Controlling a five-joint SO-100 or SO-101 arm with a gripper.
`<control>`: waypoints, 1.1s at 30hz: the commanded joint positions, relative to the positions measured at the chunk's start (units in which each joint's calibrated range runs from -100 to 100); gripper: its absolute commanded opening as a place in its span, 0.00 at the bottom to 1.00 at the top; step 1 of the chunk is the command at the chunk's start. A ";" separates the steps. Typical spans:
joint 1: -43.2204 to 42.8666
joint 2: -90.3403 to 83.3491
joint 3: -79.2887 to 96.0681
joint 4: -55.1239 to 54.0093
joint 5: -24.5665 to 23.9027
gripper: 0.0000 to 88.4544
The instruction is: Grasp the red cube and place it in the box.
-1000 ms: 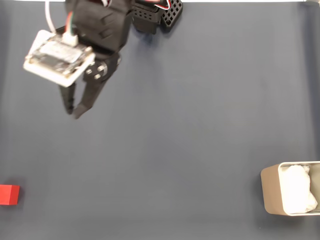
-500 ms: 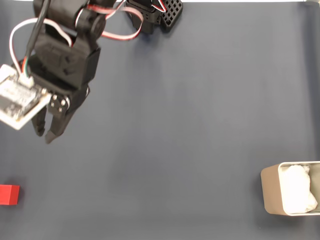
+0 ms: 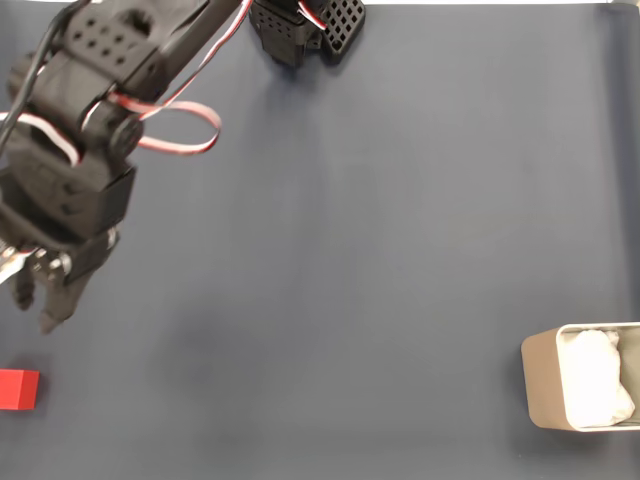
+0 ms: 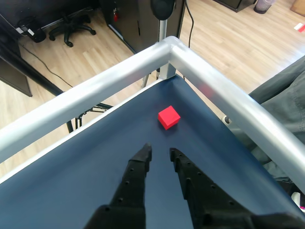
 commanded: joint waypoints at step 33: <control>5.53 30.34 -22.52 -21.81 1.07 0.46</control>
